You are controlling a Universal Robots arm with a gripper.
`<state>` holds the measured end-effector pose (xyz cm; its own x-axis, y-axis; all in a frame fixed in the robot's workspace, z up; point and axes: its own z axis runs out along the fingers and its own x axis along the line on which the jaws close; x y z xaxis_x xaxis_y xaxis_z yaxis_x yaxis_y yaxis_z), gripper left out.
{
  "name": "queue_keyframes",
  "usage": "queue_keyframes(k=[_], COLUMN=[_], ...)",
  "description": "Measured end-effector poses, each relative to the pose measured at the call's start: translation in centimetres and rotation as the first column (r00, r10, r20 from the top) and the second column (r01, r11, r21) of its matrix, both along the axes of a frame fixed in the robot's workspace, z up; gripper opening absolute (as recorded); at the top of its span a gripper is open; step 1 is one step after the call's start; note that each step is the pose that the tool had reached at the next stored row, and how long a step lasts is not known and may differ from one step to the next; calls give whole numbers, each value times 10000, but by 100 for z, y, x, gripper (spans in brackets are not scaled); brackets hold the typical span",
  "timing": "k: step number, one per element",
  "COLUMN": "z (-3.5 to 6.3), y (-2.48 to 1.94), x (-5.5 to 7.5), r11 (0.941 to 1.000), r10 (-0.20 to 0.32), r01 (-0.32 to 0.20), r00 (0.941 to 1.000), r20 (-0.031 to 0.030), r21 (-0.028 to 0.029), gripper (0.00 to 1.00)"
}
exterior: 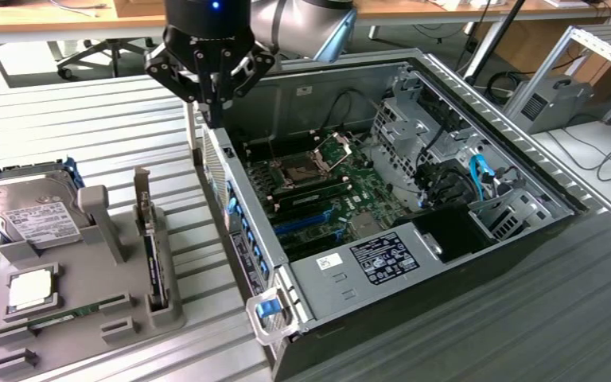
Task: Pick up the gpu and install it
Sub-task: 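Reach for the gpu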
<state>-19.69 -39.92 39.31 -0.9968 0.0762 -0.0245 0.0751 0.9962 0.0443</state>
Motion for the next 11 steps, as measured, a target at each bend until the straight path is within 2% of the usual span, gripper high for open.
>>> queue_keyframes(k=[11], z=[0], y=[0], x=[-53], r11=[10000], r10=[0], r01=[0], r00=[10000], r20=[0], r21=[0], gripper=[11])
